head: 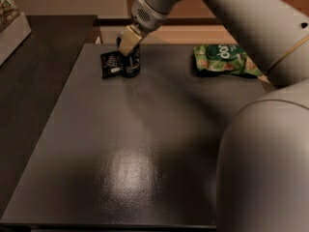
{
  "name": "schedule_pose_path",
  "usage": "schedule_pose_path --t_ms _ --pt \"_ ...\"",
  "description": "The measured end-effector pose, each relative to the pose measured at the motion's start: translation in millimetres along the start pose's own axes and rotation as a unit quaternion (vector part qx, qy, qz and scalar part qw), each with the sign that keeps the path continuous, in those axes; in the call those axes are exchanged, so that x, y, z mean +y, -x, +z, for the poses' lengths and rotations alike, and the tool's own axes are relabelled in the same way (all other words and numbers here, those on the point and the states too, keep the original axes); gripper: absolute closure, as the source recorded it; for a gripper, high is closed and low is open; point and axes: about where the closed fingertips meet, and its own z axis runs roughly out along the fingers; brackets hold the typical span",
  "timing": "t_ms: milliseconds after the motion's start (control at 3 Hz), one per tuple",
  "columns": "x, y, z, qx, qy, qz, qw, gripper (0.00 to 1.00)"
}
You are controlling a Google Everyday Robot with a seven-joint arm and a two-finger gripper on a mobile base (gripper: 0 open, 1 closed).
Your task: Move pepsi can near rxbar chocolate
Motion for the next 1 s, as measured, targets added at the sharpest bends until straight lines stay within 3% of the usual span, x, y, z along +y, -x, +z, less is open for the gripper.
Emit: schedule_pose_path --t_ms 667,1000 --pt "1.6 0.3 5.7 0.002 0.004 -0.001 1.0000 0.13" --pt "2.5 0.5 8.6 0.004 0.006 -0.002 1.0000 0.00"
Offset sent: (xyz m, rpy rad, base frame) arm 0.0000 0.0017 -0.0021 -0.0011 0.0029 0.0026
